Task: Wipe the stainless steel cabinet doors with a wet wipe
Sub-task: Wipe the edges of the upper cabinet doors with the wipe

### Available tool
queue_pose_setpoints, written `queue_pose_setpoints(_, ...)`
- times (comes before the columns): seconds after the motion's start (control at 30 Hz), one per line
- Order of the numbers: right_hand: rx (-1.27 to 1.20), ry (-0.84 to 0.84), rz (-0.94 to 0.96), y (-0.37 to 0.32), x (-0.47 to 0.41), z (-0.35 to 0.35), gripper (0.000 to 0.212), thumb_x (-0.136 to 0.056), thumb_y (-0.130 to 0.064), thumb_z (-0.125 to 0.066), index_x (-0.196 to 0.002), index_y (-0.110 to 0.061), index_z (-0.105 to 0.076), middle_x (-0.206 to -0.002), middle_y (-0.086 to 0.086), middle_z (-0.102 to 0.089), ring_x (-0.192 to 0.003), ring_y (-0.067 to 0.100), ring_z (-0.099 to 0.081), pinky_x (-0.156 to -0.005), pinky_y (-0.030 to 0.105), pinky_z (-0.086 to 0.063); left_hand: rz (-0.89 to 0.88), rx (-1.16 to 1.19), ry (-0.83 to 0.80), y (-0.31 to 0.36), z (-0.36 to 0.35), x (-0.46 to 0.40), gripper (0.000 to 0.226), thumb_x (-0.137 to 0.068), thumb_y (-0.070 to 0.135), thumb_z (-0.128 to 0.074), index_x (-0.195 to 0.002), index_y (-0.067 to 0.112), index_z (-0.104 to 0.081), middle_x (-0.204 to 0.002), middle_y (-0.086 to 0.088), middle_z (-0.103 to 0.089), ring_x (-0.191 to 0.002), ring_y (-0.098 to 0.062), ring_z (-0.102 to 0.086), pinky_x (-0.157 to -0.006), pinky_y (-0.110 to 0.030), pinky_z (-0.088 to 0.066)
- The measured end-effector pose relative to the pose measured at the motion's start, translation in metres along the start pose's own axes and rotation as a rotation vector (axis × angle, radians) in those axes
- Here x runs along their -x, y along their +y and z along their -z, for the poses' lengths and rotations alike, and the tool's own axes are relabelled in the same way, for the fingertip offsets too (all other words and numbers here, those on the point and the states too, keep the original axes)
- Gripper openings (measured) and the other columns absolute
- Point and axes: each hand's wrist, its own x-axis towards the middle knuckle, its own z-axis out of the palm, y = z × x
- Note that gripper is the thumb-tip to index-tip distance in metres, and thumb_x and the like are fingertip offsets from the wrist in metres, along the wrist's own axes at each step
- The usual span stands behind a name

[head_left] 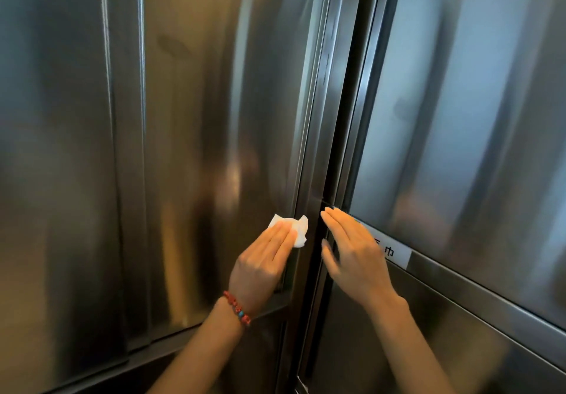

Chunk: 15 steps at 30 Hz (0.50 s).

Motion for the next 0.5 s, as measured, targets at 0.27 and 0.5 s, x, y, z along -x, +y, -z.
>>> queue_pose_setpoints(0.27,-0.021,-0.109,0.021,-0.032,0.005,-0.01,0.049,-0.078,-0.018,-0.075,-0.123,-0.005,-0.061,-0.123,0.011,-0.062,-0.115,0.025,-0.059,-0.094,0.037,-0.044,0.053,-0.146,-0.1,-0.01,0.044,0.02,0.053,-0.056,0.004,-0.086,-0.105,-0.002,-0.068,-0.108,-0.018,-0.067,-0.101,-0.025,-0.065,-0.09,-0.038,-0.047)
queue_pose_setpoints(0.5,-0.104,-0.224,0.077,-0.081,0.008,-0.025,0.048,-0.084,-0.026,-0.069,-0.128,-0.011,-0.057,-0.128,0.005,-0.059,-0.117,0.019,-0.057,-0.095,0.026,-0.033,0.114,-0.213,-0.176,-0.027,0.092,0.047,0.056,-0.053,0.007,-0.087,-0.104,-0.001,-0.068,-0.107,-0.017,-0.068,-0.099,-0.025,-0.066,-0.087,-0.037,-0.048)
